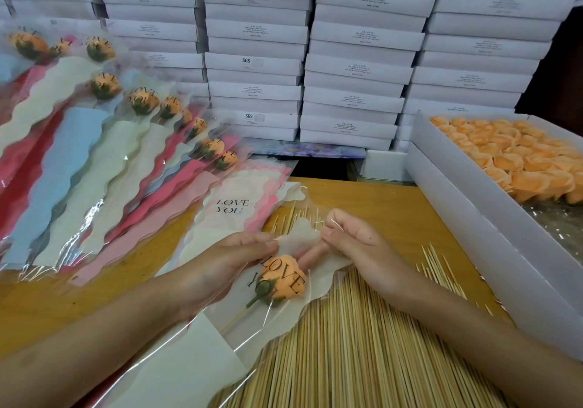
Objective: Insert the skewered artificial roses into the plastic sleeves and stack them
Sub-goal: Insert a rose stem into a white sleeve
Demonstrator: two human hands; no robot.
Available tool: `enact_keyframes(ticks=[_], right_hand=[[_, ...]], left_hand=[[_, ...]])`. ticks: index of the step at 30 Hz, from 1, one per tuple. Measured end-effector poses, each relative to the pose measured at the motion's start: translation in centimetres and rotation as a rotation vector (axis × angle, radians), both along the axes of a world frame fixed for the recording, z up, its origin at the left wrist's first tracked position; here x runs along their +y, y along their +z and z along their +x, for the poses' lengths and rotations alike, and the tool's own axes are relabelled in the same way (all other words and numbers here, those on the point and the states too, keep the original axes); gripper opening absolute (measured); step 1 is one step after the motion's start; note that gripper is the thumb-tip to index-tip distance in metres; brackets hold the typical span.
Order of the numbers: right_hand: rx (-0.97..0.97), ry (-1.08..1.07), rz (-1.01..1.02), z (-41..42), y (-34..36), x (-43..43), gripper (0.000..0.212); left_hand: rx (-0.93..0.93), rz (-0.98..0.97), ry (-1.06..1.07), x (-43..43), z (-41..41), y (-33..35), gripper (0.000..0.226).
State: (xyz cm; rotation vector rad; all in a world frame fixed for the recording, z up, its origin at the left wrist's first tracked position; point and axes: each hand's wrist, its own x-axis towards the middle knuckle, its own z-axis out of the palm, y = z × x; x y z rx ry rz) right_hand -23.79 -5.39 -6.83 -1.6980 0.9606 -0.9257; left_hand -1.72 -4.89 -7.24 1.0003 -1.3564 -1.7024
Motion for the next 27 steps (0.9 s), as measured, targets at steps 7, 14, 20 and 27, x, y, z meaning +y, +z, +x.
enact_keyframes(ticks=[7,14,20,27], right_hand=[[-0.107,0.066,-0.018,0.0,0.6,0.2,0.019],[-0.174,-0.251,-0.128,-0.6,0.3,-0.5,0.016],[-0.314,-0.493,-0.115,-1.6,-0.1,-1.5,0.013],[-0.419,-0.681,-0.114,-2.4,-0.6,-2.5,0.013]], left_hand=[[-0.003,0.028,0.078,0.6,-0.1,0.3,0.019],[-0.129,-0.129,0.017,0.6,0.1,0.9,0.041],[-0.012,-0.085,-0.139,0.7,0.1,0.7,0.056],[-0.043,-0.038,-0.290,1.0,0.8,1.7,0.080]])
